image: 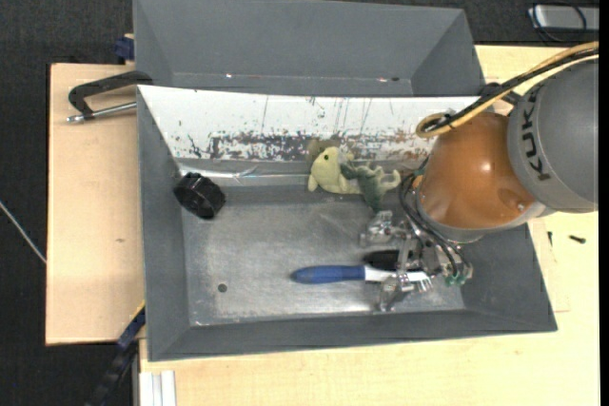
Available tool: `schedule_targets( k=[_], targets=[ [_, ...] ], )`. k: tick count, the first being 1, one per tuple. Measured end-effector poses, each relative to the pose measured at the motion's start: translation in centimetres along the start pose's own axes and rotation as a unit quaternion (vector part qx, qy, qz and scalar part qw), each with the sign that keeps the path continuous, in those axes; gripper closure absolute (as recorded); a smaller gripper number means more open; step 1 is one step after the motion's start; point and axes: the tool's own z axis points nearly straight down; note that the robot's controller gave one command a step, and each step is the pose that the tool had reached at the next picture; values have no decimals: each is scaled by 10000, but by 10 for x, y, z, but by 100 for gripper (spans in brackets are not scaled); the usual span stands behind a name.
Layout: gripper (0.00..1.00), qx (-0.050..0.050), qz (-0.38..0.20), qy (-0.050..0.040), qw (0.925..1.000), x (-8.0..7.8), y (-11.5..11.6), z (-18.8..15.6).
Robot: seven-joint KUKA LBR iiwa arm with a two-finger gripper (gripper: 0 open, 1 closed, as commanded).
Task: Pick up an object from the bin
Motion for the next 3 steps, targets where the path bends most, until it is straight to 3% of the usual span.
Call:
schedule_targets(
  k=[1,2,3],
  targets=[
    [100,0,2,-45,10000,-3,0,-2],
    [100,4,0,-19,10000,-4,1,-21],
    [100,12,2,-37,10000,-6,2,-81]
  ],
)
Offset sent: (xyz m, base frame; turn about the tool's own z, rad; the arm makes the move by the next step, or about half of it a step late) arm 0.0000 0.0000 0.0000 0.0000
